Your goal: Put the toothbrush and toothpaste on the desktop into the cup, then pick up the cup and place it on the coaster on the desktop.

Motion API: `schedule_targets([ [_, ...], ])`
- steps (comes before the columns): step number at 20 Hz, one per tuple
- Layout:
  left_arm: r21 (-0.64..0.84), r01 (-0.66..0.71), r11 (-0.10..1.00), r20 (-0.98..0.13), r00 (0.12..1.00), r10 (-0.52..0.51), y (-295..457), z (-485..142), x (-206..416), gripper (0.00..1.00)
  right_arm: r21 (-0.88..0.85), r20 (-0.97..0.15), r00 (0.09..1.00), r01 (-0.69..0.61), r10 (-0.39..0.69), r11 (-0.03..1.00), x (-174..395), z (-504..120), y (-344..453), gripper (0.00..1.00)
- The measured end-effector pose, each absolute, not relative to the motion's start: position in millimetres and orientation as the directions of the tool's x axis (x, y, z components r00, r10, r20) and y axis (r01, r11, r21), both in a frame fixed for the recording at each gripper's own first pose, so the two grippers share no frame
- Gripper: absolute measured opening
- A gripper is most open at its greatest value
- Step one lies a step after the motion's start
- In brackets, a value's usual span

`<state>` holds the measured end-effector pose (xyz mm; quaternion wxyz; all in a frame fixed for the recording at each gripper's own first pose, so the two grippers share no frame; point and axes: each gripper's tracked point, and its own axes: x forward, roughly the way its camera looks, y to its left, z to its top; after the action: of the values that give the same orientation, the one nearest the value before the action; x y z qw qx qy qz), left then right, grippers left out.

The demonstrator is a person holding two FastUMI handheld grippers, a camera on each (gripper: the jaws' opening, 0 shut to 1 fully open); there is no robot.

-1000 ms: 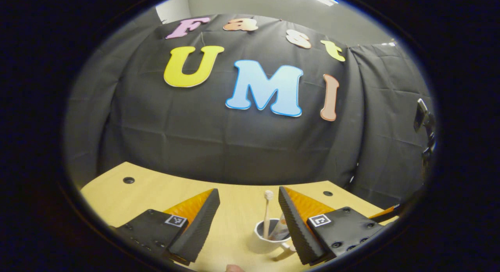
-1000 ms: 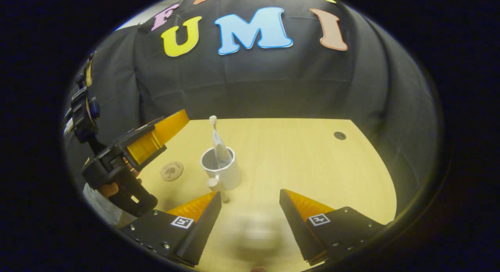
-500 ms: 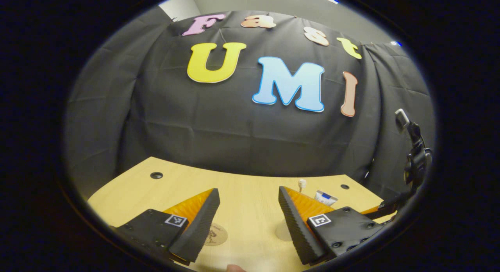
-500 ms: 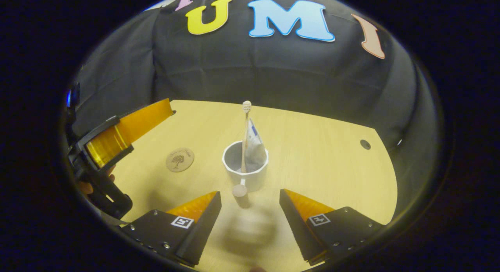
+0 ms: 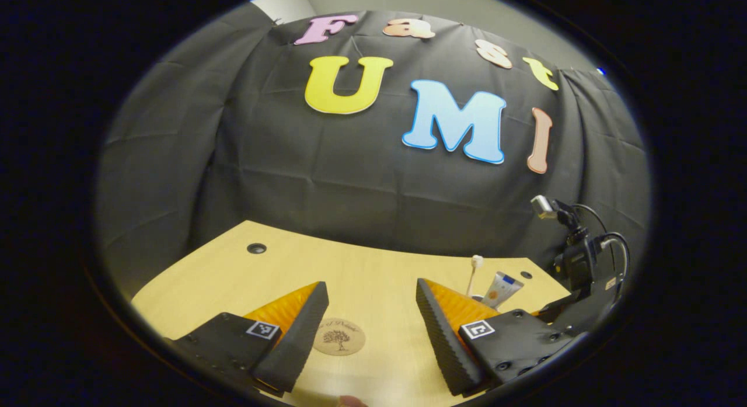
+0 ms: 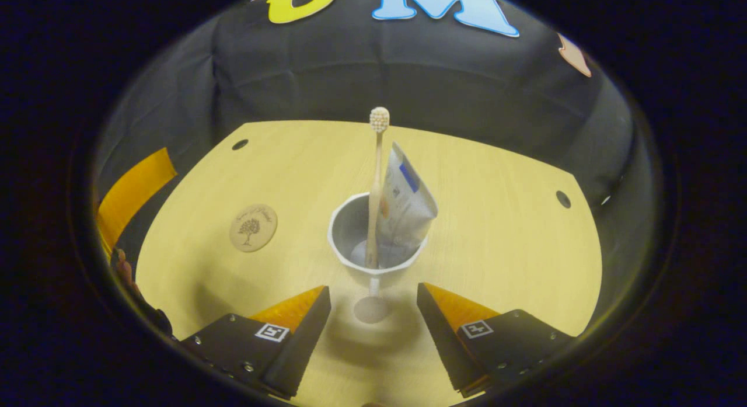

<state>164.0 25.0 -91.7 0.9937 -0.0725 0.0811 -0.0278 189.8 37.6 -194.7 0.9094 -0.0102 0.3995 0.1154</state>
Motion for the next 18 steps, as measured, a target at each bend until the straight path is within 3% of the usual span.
schedule_targets([
  [9, -0.154, 0.026, 0.988, -0.189, 0.980, -0.055, 38.2, -101.1, 156.7, 0.97, 0.025, -0.804, 0.576, -0.209, 0.144, 0.978, 209.0, -221.2, 40.7, 0.90],
  [14, -0.161, 0.015, 0.987, -0.206, 0.977, -0.049, 46.5, -108.8, 153.0, 0.97, 0.024, -0.836, 0.532, -0.207, 0.133, 0.978, 207.9, -232.2, 42.0, 0.67],
  [15, -0.163, 0.012, 0.987, -0.207, 0.977, -0.046, 48.3, -109.5, 152.4, 0.97, 0.026, -0.837, 0.530, -0.209, 0.136, 0.978, 207.7, -231.0, 42.5, 0.68],
  [17, -0.165, 0.006, 0.986, -0.209, 0.977, -0.041, 51.9, -110.2, 151.3, 0.97, 0.015, -0.841, 0.526, -0.207, 0.124, 0.978, 205.8, -235.2, 43.7, 0.51],
  [18, -0.165, 0.004, 0.986, -0.210, 0.977, -0.039, 53.4, -110.8, 151.6, 0.97, 0.003, -0.845, 0.524, -0.195, 0.107, 0.981, 202.0, -233.1, 39.8, 0.51],
])
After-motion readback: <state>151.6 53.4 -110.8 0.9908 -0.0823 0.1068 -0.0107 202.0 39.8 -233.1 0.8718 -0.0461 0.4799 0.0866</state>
